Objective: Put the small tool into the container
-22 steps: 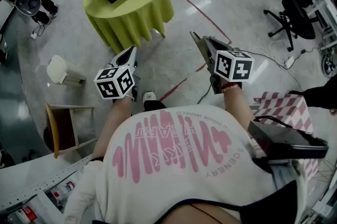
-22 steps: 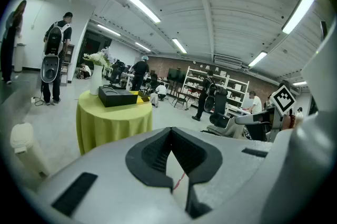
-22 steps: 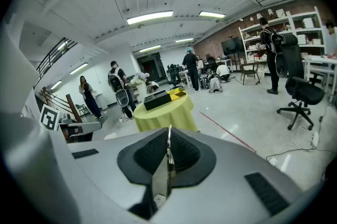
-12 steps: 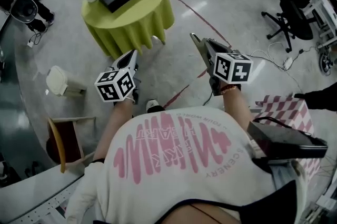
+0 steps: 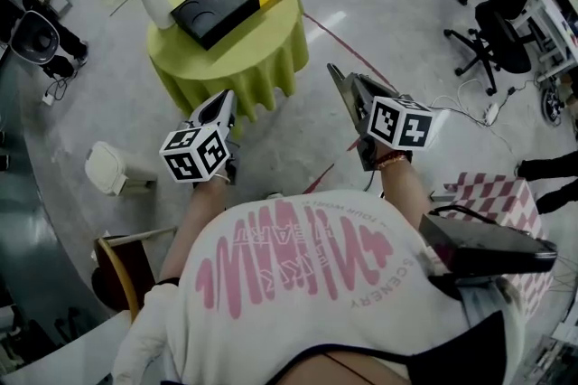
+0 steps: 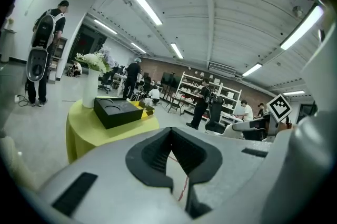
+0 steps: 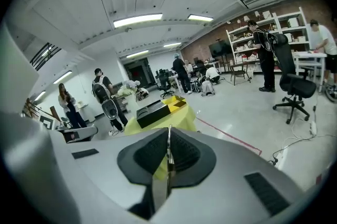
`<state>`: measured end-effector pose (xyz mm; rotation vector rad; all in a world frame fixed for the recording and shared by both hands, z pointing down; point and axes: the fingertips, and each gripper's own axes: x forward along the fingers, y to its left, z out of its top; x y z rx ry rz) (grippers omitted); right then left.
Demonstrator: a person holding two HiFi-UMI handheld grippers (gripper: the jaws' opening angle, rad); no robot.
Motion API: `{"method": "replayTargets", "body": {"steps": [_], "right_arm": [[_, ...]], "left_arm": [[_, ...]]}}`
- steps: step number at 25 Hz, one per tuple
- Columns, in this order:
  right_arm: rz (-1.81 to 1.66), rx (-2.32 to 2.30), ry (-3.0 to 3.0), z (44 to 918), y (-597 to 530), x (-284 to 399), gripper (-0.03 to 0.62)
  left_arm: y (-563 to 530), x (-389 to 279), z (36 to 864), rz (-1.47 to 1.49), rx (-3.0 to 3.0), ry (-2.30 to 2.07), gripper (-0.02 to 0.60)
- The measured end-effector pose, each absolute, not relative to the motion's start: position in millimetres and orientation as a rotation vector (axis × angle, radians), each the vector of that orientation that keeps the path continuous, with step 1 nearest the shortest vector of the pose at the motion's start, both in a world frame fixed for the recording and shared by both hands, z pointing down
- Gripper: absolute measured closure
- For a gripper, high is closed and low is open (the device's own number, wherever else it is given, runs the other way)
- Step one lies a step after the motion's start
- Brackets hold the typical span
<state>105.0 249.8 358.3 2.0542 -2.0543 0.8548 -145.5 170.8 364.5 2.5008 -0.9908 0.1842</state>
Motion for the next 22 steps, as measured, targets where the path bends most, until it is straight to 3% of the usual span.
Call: {"method": "replayTargets", "body": {"steps": [22], "right_arm": [[0.972,2.068,-1.944,409,168,83,0.58]], "left_arm": [[74,-166,400,0.157,2.501,-0.9,0.574]]}}
